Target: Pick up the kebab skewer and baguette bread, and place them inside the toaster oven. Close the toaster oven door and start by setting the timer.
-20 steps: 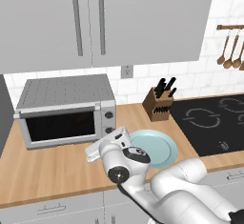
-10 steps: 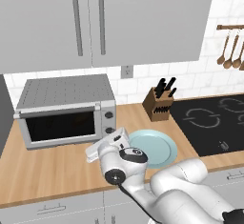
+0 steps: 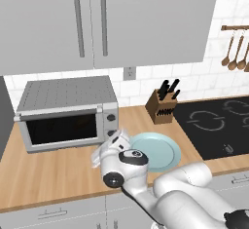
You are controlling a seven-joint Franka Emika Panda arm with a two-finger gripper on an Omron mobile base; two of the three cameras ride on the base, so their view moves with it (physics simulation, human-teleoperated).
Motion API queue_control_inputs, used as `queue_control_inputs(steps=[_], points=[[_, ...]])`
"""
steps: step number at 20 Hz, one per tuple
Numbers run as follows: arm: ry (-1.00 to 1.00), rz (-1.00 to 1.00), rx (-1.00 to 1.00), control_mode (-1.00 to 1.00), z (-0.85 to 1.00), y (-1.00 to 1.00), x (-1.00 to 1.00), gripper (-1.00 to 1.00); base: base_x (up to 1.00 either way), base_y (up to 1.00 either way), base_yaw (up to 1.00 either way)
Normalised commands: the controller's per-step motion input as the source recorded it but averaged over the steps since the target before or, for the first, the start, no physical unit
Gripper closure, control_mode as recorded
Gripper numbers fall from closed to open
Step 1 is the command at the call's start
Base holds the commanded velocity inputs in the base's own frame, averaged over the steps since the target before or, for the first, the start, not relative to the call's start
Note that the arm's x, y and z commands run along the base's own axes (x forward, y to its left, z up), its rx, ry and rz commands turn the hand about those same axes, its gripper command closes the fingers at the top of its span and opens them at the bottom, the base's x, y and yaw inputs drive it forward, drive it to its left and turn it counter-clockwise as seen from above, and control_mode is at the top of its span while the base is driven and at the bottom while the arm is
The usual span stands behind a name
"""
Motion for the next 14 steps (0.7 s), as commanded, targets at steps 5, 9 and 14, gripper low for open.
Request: queue_control_inputs(steps=[5,9,14], points=[[0.01,0.04,-0.21,-1.0,0.0,-0.09,0.29,-1.0,0.0,0.0,0.0],[0.0,0.04,-0.19,-1.0,-0.03,-0.01,0.21,-1.0,0.0,0.0,0.0],[0.0,0.04,-0.25,-1.0,-0.02,0.0,-0.01,-1.0,0.0,0.0,0.0]])
